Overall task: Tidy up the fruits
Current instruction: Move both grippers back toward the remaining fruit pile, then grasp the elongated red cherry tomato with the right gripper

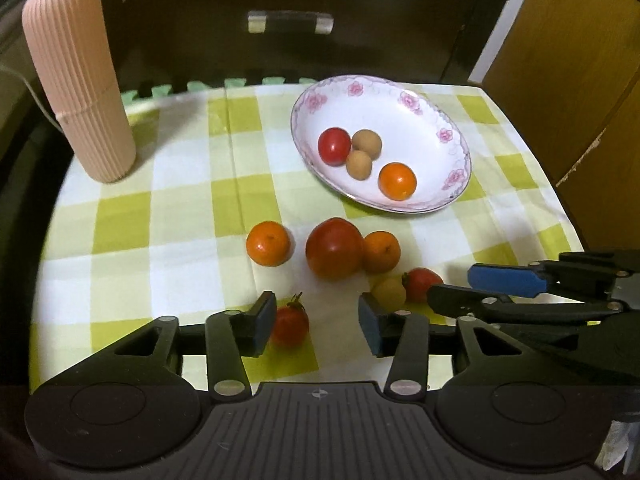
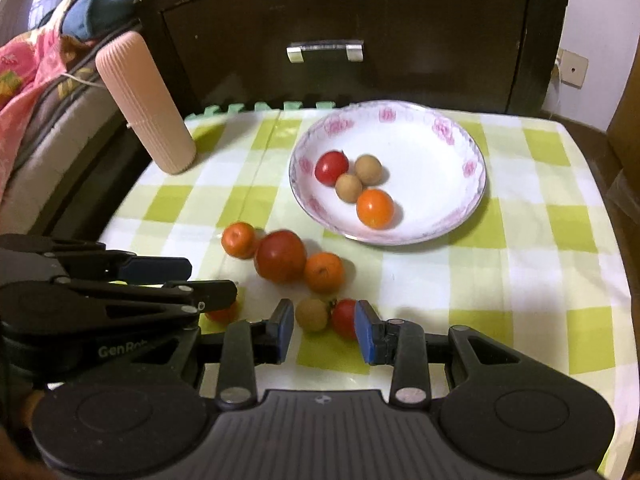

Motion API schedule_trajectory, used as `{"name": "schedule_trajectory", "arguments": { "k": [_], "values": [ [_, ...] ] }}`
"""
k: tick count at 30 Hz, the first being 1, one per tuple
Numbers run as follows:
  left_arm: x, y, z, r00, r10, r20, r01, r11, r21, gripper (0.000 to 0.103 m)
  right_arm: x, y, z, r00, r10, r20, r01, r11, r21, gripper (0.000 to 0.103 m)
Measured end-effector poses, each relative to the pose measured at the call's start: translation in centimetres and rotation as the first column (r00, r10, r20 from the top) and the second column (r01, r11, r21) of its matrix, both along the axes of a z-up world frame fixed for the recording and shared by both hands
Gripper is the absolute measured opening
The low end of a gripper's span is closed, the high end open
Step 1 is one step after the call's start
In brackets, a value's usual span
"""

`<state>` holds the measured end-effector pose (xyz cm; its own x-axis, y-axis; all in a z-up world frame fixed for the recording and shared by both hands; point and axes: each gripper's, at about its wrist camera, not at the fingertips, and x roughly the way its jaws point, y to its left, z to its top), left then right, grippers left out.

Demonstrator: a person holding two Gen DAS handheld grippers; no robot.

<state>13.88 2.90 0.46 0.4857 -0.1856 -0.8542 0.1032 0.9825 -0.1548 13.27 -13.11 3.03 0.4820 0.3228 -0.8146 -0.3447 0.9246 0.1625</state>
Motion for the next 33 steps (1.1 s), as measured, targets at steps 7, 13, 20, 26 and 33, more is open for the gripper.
{"name": "schedule_trajectory", "arguments": {
  "k": [7, 13, 20, 26, 33],
  "values": [
    [0.6, -0.7, -1.8, 0.999, -0.017, -0.031, 0.019, 0.999, 0.049, 0.055, 0.9, -1.0, -0.3, 0.999, -0.045, -0.029, 0.045, 0.999, 0.006, 0.033],
    [1.1, -0.5, -3.1, 0.998, 0.003, -0.063, 0.002, 0.997, 0.076, 0.040, 1.6, -1.7, -0.7, 0.997, -0.070, -0.045, 0.070, 0.997, 0.013, 0.034],
    [0.9, -0.4, -2.7, 0.999, 0.007, -0.048, -0.003, 0.997, 0.072, 0.033, 2.0, -1.8, -0.9, 0.996, -0.075, -0.049, 0.076, 0.997, 0.018, 0.036],
    [0.1, -0.1, -2.0, 0.999, 0.001, -0.049, 0.002, 0.998, 0.061, 0.033, 2.3, -2.4, -1.3, 0.994, -0.093, -0.060, 0.094, 0.996, 0.012, 0.037],
    [0.0, -0.3, -2.2, 0.998, -0.011, -0.070, 0.015, 0.998, 0.056, 0.033, 2.7, -2.3, -2.0, 0.994, -0.078, -0.078, 0.079, 0.997, 0.005, 0.037]
  ]
}}
